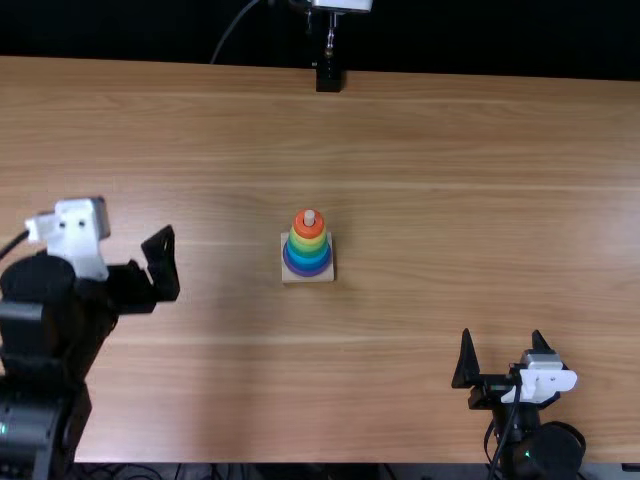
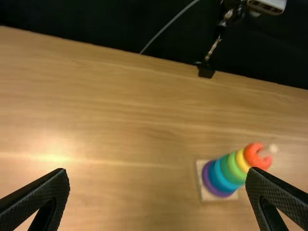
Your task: Build the Hanoi tower: stack the rings onto the peg from bottom to top in this color order: purple, dark blue, light blue, dark green, light green, yellow, orange.
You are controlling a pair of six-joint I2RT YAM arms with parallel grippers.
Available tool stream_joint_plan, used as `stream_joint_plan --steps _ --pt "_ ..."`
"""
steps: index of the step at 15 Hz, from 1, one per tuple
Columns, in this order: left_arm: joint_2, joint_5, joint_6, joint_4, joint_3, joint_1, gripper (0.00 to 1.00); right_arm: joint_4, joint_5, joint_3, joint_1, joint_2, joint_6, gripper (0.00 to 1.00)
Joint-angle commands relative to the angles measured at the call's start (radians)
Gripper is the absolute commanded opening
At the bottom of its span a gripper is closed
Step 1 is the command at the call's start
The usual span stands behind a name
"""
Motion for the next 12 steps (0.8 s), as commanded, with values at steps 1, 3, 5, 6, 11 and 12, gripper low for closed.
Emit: stream_joint_plan --steps 1,3,5,6,11,12 --pt "-0.074 0.009 -0.001 0.007 -0.081 0.01 1.0 -0.068 -0.006 -0.042 -0.006 -0.013 0.0 1.0" --pt "-0.177 0.005 0.0 0.007 -0.185 0.012 1.0 -0.068 -0.006 -0.042 -0.006 -0.013 0.0 1.0" --pt "-0.292 0.011 0.008 0.016 -0.293 0.021 1.0 -0.07 -0.006 -0.042 -0.006 -0.013 0.0 1.0" --pt "-0.345 0.012 0.023 0.049 -0.345 0.025 1.0 -0.068 -0.006 -0.042 -0.006 -0.013 0.0 1.0" --pt "-0.527 0.014 0.157 0.239 -0.589 0.029 1.0 -0.07 -0.006 -0.042 -0.006 -0.013 0.0 1.0" --pt "-0.569 0.014 0.157 0.239 -0.619 0.033 1.0 -0.068 -0.006 -0.042 -0.006 -0.013 0.0 1.0"
